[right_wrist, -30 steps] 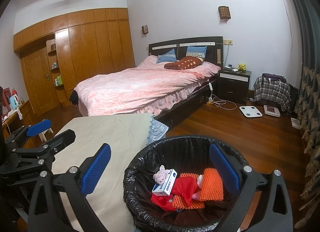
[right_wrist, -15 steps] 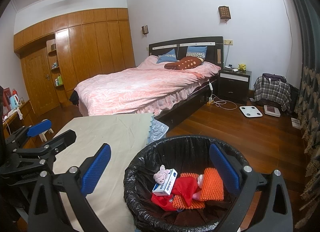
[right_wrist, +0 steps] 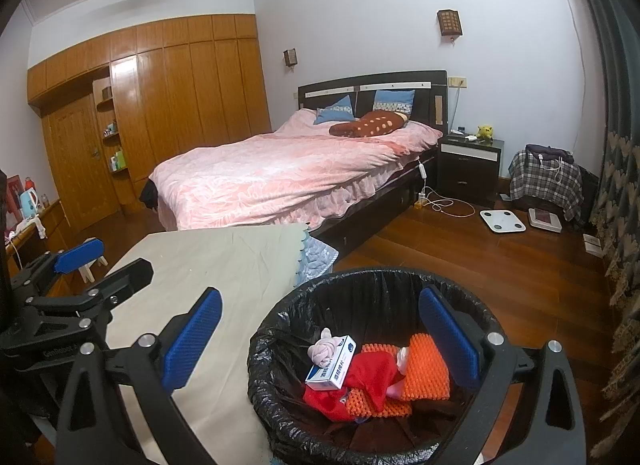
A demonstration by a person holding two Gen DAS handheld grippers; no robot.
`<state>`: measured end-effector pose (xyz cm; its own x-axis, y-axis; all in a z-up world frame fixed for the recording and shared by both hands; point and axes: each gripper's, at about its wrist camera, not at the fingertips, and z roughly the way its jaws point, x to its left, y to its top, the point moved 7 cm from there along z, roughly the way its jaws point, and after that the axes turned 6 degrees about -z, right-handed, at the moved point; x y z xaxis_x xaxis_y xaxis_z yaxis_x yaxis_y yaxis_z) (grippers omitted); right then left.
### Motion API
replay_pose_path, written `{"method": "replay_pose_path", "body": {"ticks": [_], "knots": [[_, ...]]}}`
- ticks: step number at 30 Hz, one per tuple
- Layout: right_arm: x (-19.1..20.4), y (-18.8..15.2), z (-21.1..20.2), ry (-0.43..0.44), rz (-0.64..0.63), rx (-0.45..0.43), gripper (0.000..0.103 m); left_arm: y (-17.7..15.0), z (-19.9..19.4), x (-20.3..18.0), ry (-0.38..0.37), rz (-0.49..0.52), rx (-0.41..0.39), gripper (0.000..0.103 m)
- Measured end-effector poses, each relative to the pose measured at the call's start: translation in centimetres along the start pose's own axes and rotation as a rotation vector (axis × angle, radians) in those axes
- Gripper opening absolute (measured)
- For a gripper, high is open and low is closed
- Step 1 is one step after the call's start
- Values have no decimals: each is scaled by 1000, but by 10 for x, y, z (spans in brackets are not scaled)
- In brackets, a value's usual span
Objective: Collect trash
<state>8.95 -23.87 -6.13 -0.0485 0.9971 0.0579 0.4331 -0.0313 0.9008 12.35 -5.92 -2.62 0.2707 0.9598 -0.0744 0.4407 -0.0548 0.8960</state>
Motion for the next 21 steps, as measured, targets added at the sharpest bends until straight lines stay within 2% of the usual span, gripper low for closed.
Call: {"method": "replay_pose_path", "body": {"ticks": [21], "knots": [[4,-4,3,2,0,5,97,-7,4,7,4,-1,6,97]]}}
